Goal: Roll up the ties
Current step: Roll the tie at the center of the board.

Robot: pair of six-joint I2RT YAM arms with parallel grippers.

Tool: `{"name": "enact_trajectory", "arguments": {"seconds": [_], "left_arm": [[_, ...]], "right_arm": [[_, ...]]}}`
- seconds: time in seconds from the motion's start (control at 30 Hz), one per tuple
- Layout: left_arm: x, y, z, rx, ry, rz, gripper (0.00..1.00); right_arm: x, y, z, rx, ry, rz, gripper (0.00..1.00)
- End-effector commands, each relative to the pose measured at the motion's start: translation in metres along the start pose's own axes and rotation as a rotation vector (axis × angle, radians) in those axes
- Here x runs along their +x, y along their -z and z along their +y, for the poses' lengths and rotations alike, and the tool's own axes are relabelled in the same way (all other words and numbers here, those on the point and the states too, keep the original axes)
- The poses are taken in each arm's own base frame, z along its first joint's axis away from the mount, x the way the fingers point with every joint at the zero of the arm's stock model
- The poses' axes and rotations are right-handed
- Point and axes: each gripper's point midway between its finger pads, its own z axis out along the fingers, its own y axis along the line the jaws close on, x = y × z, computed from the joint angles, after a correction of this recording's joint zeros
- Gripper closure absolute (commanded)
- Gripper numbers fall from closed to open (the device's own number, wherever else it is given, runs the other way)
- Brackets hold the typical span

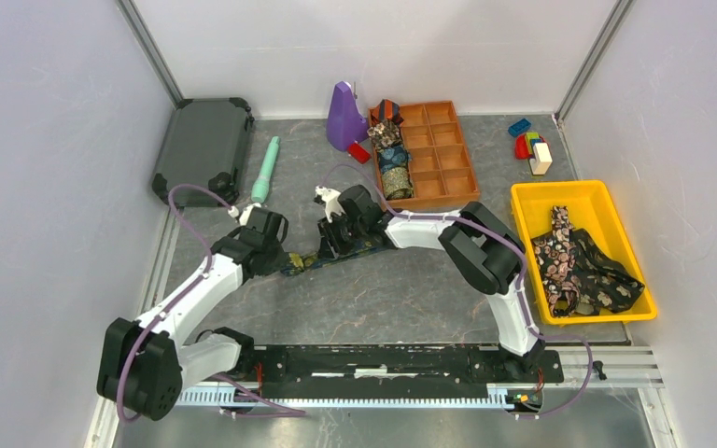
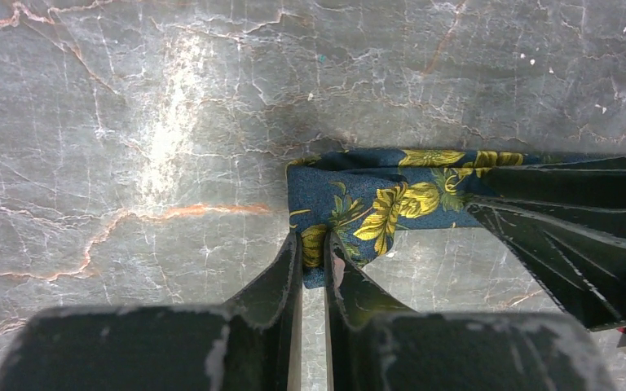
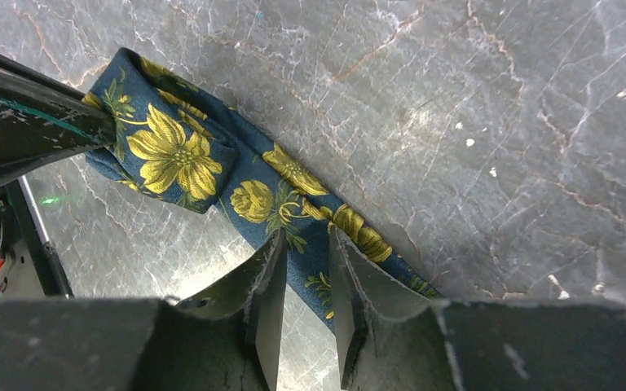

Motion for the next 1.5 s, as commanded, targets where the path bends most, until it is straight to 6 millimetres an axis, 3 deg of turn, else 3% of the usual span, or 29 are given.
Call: {"name": "enact_trajectory", "arguments": {"seconds": [0.0, 0.17, 0.3, 0.7, 1.17, 1.47], "left_arm": [[-0.014, 0.010, 0.001, -0.059, -0.091, -0.038, 0.93], [-0.018, 0.014, -0.001, -0.076, -0.110, -0.050, 0.94], [-0.017, 0.014, -0.002, -0.088, -0.132, -0.043, 0.93], [-0.015, 0.014, -0.018, -0.077, -0.174, -0.034, 0.95], [-0.011, 0.011, -0.045, -0.066, -0.230, -0.013, 0.95], [-0.003, -0.001, -0.058, -0.065, -0.256, 0.006, 0.96]], "right_arm": [[-0.025, 0.006, 0.028, -0.097, 0.043, -0.103, 0.69], [-0.032, 0.004, 0.057, -0.180, 0.065, -0.144, 0.72], [-0.033, -0.002, 0.066, -0.207, 0.057, -0.159, 0.75], [-0.023, -0.032, 0.065, -0.234, 0.010, -0.141, 0.81], [-0.021, -0.034, 0.074, -0.311, -0.024, -0.152, 0.81], [-0.022, -0.021, 0.060, -0.285, -0.041, -0.162, 0.81]]}}
